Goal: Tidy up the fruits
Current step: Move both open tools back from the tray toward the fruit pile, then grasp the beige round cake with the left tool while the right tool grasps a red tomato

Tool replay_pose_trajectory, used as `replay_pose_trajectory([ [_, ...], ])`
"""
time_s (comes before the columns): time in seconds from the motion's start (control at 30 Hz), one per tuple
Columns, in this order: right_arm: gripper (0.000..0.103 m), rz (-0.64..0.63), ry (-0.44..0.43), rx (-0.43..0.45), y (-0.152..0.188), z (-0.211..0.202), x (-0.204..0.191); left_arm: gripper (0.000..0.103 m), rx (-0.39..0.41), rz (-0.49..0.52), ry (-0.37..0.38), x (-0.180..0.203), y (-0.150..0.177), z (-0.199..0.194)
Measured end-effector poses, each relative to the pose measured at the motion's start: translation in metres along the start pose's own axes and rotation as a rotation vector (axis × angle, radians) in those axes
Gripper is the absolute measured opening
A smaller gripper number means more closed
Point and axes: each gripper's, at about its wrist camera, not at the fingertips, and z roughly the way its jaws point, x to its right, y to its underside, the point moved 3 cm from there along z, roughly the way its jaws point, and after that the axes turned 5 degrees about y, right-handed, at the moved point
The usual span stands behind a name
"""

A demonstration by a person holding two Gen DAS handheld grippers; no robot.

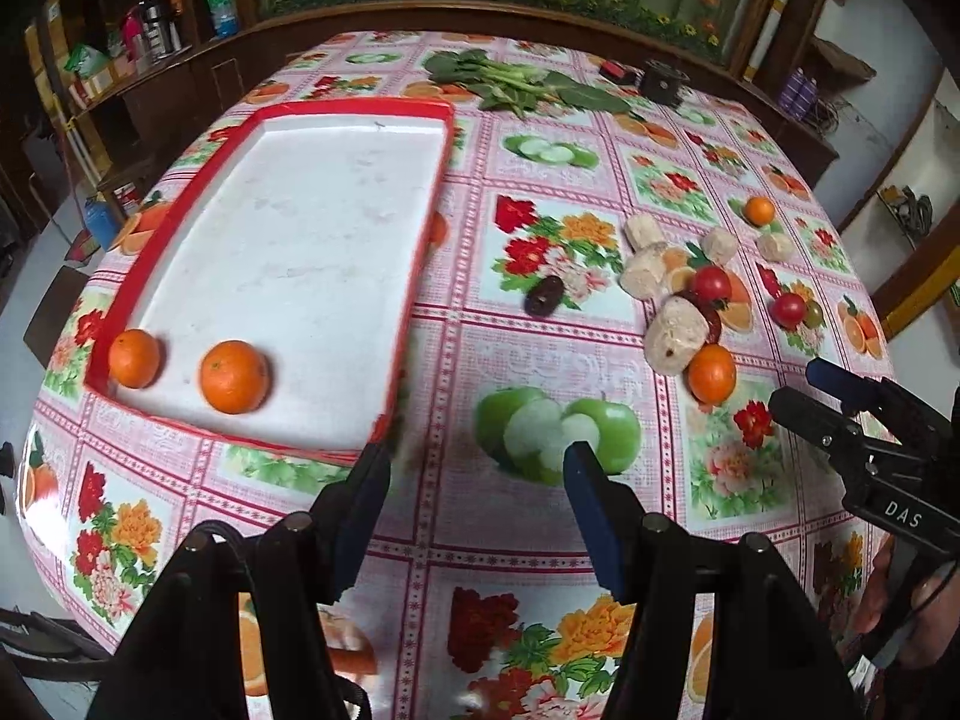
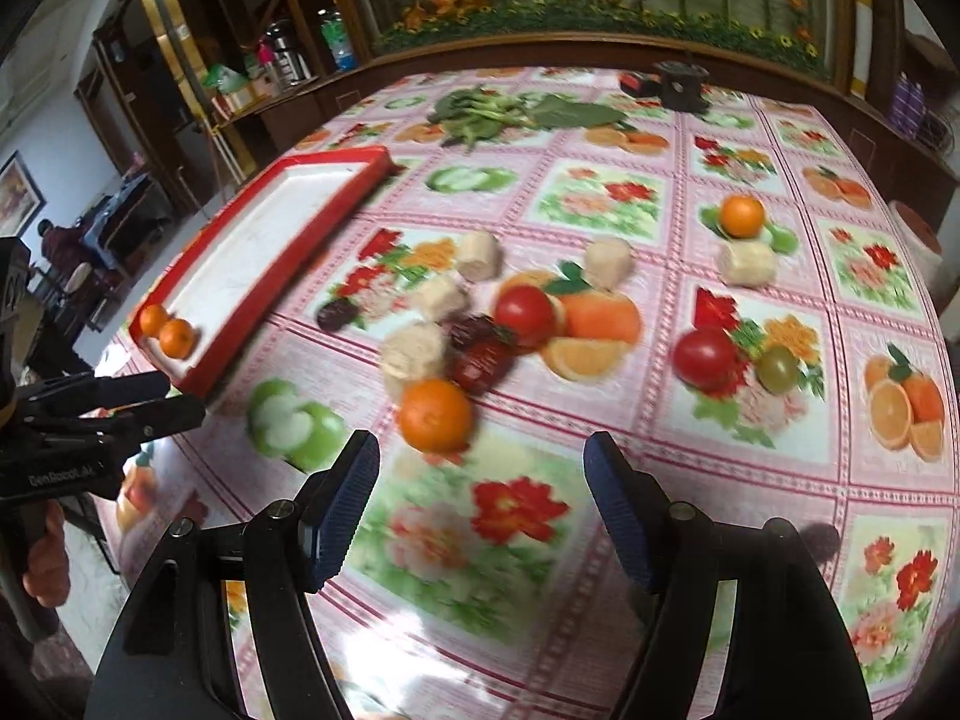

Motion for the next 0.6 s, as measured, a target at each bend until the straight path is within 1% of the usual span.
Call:
replay_pose_trajectory([
  [0.13,0.071,0.022,-0.031,-0.019,0.004,0.003,0.006,0.063,-0.023,0.046,0.023,0.016,-0.002,0.008],
  [0.3,0.071,0.024,0.000,-0.007,0.005,0.001,0.013,0.063,-0.023,0.117,0.061,0.046,-0.017,0.015],
  [0.4,0.071,0.042,0.014,0.000,0.007,-0.004,0.022,0.064,-0.022,0.127,0.088,0.062,-0.031,0.021],
  [0.47,0.071,0.053,0.021,0.004,0.009,-0.007,0.027,0.066,-0.028,0.128,0.113,0.072,-0.041,0.028],
  [0.6,0.071,0.086,0.040,0.010,0.016,-0.015,0.040,0.067,-0.063,0.126,0.122,0.086,-0.052,0.047],
])
